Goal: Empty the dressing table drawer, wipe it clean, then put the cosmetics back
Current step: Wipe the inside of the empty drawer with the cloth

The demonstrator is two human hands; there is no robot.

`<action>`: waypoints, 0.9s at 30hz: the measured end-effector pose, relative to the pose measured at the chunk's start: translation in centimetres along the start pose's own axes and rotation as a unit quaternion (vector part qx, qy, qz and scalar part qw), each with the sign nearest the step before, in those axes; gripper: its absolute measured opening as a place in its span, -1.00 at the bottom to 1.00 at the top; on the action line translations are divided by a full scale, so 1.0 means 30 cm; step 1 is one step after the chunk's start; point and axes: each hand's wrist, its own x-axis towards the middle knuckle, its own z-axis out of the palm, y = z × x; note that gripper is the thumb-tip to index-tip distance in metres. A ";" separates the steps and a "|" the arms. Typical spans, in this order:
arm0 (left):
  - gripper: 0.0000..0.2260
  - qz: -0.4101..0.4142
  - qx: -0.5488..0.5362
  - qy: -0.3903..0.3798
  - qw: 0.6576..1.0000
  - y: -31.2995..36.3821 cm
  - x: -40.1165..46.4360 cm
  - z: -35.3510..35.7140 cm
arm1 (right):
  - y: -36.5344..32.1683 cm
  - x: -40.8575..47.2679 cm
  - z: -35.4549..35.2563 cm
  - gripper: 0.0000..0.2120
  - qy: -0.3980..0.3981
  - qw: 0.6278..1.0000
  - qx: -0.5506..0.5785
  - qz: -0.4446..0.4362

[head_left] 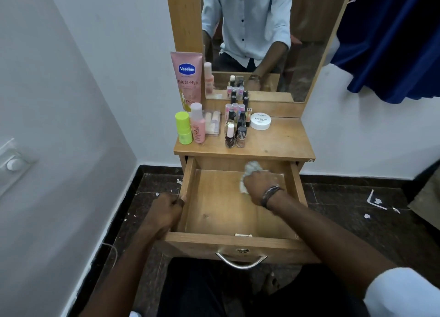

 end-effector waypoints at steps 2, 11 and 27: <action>-0.56 0.006 0.007 -0.001 1.000 -0.005 0.005 0.004 | 0.108 -0.030 0.010 -0.75 -0.030 0.999 0.003 0.020; -0.54 0.006 0.011 0.009 1.000 0.009 -0.008 0.002 | 0.099 -0.072 0.009 -0.69 -0.064 0.998 -0.007 -0.006; -0.65 -0.027 -0.010 0.006 1.000 0.003 0.004 0.014 | 0.076 -0.177 -0.092 -0.87 -0.304 0.940 0.106 -0.111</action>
